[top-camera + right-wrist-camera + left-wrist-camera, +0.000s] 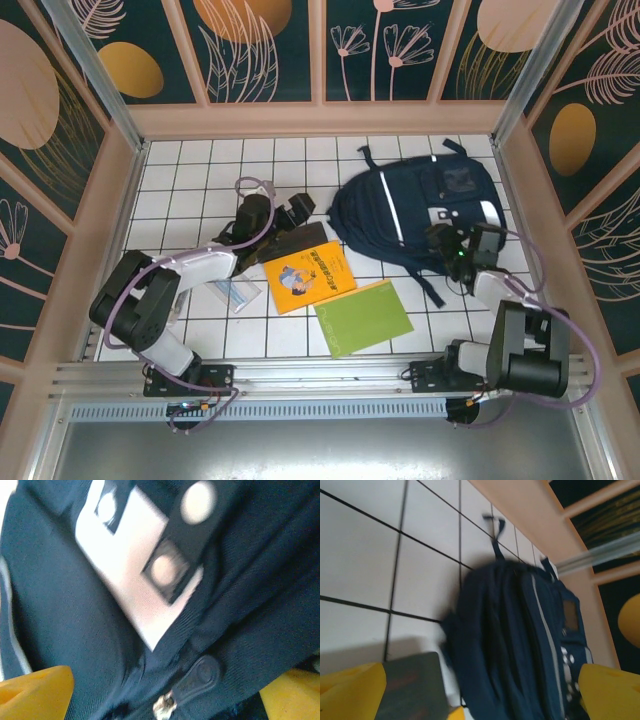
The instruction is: Pack the student bag
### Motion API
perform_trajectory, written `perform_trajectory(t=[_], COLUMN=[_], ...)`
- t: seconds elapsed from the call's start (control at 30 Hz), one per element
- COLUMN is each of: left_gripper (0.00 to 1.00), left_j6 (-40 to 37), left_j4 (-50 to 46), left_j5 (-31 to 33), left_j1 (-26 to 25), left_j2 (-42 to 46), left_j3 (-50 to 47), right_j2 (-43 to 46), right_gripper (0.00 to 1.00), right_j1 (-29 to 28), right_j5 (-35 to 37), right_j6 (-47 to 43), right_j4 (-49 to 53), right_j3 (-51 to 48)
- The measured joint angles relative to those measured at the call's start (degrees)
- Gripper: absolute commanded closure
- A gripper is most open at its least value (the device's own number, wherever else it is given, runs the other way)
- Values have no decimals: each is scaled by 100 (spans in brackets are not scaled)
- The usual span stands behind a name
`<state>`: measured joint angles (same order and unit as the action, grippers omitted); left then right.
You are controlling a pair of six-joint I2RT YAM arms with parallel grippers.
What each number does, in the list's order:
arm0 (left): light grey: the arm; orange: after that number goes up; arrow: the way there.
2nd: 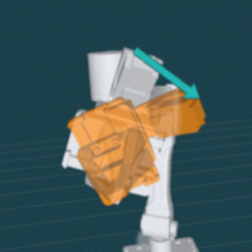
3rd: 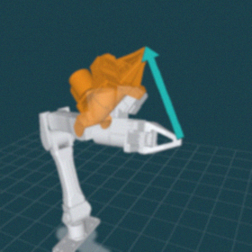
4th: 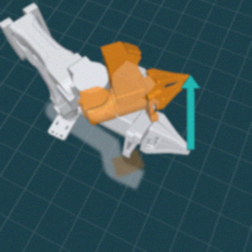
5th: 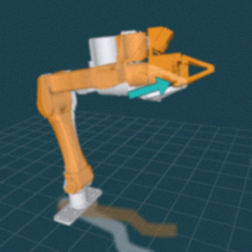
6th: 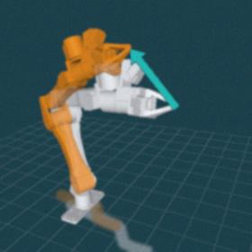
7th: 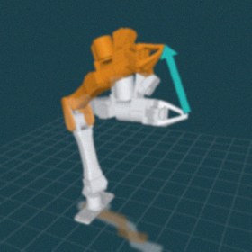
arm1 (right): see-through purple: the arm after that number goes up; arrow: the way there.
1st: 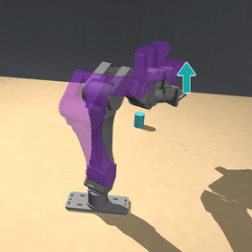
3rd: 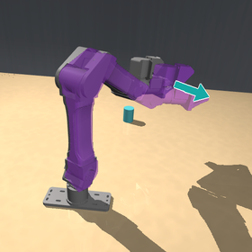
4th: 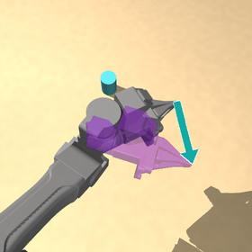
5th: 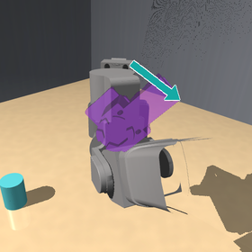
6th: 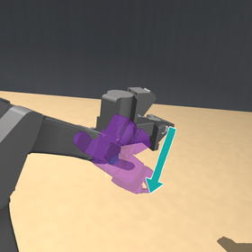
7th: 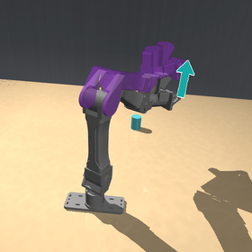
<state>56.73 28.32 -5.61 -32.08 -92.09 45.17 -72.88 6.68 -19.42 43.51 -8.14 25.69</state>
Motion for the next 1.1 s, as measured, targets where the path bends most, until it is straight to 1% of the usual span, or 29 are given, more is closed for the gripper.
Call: perform_trajectory(t=[0.1,0.23,0.33,0.4,0.47,0.57,0.63,0.7,0.73,0.83,0.97,1.07,1.1], left_gripper=[1,1,1,1,2,3,10,12,16,19,26,32,36], left_j6=[-4,11,66,153,278,498,658,785,833,901,909,901,881], left_j4=[-238,-328,-348,-345,-315,-254,-188,-149,-142,-138,-160,-247,-321], left_j5=[-70,-149,-138,-120,-98,-42,-33,-39,-44,-61,-15,28,35], left_j1=[-160,-212,-212,-212,-212,-234,-269,-315,-334,-391,-413,-426,-426], left_j2=[-120,-157,-168,-188,-251,-501,-833,-1191,-1390,-1954,-2664,-3237,-3440], left_j3=[264,393,393,393,400,516,745,1043,1239,1869,2640,3163,3335], right_j2=[-581,-1561,-2111,-2177,-2098,-1738,-1314,-874,-623,-61,96,87,87], right_gripper=[6,11,11,11,11,10,9,9,9,9,9,9,9], right_j1=[-632,-1386,-1716,-1808,-1814,-1803,-1777,-1685,-1598,-1220,-780,-737,-737], right_j5=[-164,-345,-529,-590,-560,-319,-96,96,179,293,284,251,227], right_j6=[317,688,835,881,887,791,745,741,743,772,820,826,824], right_j4=[-439,-1082,-1366,-1408,-1296,-837,-389,-107,-26,94,144,273,267], right_j3=[332,918,1397,1563,1661,1707,1703,1641,1545,1139,660,560,560])
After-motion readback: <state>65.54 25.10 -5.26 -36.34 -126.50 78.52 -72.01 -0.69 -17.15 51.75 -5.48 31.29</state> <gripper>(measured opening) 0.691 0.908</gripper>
